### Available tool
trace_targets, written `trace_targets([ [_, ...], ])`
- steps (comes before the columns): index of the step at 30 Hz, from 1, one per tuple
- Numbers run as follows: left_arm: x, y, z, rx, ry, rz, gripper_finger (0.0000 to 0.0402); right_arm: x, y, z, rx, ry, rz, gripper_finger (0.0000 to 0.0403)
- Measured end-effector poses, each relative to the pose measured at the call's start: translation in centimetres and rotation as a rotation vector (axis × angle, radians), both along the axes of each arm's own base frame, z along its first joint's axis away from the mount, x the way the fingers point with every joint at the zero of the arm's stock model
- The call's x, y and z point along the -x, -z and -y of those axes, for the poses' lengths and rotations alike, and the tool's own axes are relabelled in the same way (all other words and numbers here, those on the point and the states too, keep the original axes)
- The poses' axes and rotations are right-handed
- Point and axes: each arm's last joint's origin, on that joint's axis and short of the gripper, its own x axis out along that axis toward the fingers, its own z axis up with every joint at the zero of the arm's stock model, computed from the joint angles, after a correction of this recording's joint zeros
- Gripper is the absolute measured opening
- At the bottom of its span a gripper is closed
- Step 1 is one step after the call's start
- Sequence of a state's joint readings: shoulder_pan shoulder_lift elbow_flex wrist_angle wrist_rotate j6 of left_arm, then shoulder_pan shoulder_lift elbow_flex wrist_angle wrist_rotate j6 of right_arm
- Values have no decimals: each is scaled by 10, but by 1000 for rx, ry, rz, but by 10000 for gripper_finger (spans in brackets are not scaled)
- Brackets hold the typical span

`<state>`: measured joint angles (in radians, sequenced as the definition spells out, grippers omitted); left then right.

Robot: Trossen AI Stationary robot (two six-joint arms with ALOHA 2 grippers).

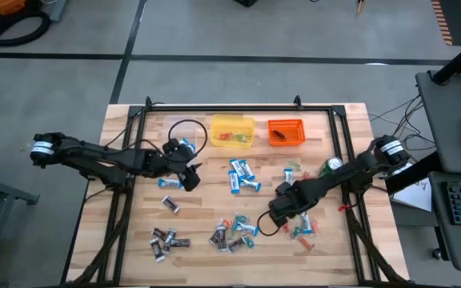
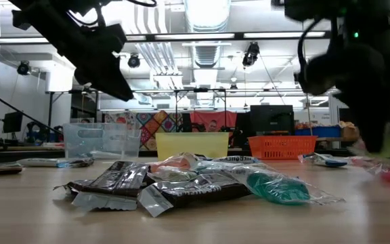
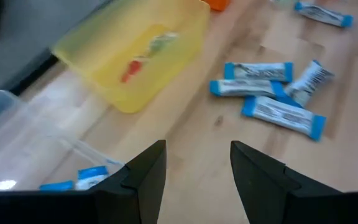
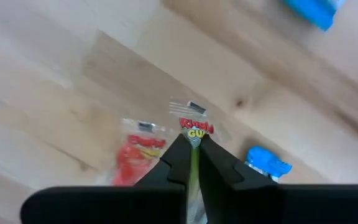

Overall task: Sort candy
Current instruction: Put the green gummy into the yellow bin

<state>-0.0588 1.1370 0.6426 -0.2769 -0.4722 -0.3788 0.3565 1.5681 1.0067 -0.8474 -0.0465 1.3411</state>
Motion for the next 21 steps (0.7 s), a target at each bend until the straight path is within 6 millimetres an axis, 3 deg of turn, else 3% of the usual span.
trace_targets([
  [7,1,0,18,104,118,14,162,-8,-36,28,238,-121,294,13],
  [13,8,2,34,285,227,-33,162,-36,-60,74,575,-228,547,13],
  [21,21,15,36,436,24,-161,162,-73,-69,147,859,-225,733,13],
])
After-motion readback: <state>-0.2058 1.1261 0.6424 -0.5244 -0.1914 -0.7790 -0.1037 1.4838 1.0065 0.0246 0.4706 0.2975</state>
